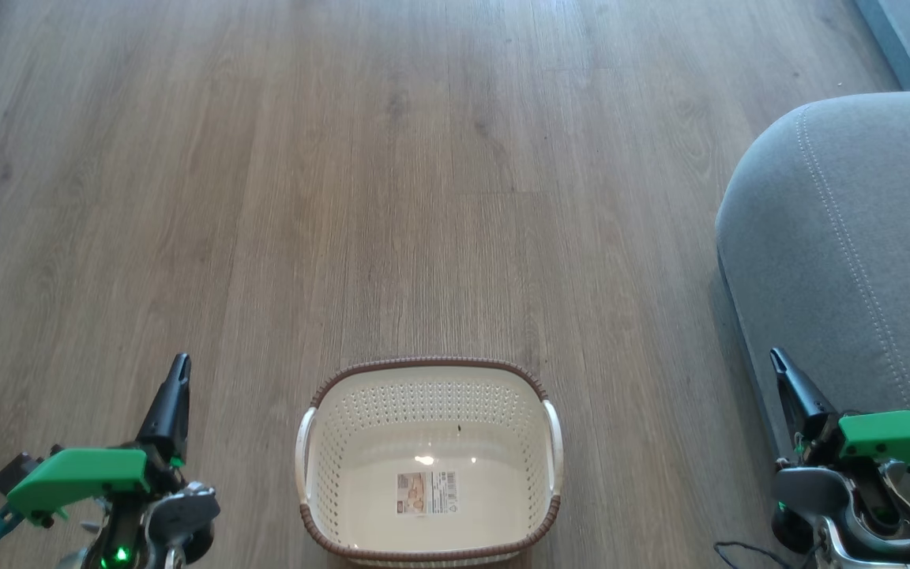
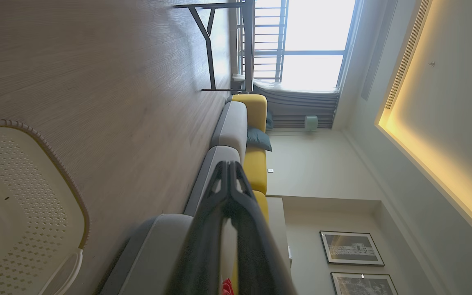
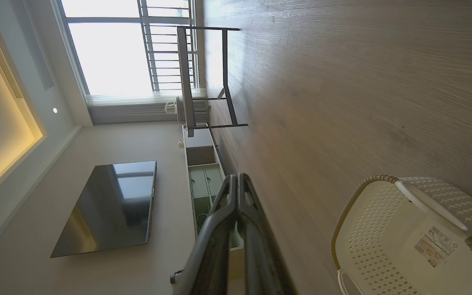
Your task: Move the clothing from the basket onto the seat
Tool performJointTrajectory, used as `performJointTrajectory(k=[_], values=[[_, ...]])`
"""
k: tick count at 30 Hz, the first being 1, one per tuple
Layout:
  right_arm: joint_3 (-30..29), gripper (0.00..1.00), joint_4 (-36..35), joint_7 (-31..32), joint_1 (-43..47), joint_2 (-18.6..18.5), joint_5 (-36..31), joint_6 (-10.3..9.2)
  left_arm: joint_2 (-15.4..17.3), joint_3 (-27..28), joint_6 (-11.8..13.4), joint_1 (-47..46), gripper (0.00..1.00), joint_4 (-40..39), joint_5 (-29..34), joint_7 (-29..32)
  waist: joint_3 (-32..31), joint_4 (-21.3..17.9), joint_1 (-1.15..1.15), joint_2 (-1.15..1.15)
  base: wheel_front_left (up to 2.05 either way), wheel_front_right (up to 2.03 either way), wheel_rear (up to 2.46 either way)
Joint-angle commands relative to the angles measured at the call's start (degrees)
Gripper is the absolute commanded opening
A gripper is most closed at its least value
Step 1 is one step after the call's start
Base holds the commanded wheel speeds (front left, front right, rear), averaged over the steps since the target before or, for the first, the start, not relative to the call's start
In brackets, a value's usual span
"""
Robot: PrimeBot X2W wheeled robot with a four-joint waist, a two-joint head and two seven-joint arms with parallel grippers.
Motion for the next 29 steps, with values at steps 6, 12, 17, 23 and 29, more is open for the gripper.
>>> performJointTrajectory(k=[6, 12, 17, 23, 29], values=[[0.92, 0.0, -2.36, 0.45, -0.78, -0.36, 0.23, 0.4, 0.5, 2.07, -0.39, -3.3, 0.0, -1.99, -0.31, 0.42, 0.0, 0.0, 0.0, 0.0, 0.0, 0.0, 0.0], [0.91, 0.0, -2.36, 0.45, -0.78, -0.36, 0.23, 0.4, 0.5, 2.07, -0.39, -3.3, 0.0, -1.99, -0.31, 0.42, 0.0, 0.0, 0.0, 0.0, 0.0, 0.0, 0.0], [0.91, 0.0, -2.36, 0.46, -0.78, -0.36, 0.23, 0.4, 0.5, 2.07, -0.39, -3.3, 0.0, -1.99, -0.31, 0.42, 0.0, 0.0, 0.0, 0.0, 0.0, 0.0, 0.0], [0.91, 0.0, -2.36, 0.46, -0.78, -0.35, 0.22, 0.4, 0.5, 2.07, -0.39, -3.3, 0.0, -1.99, -0.31, 0.42, 0.0, 0.0, 0.0, 0.0, 0.0, 0.0, 0.0], [0.9, 0.0, -2.36, 0.46, -0.78, -0.35, 0.22, 0.4, 0.5, 2.07, -0.39, -3.3, 0.0, -1.99, -0.31, 0.42, 0.0, 0.0, 0.0, 0.0, 0.0, 0.0, 0.0]])
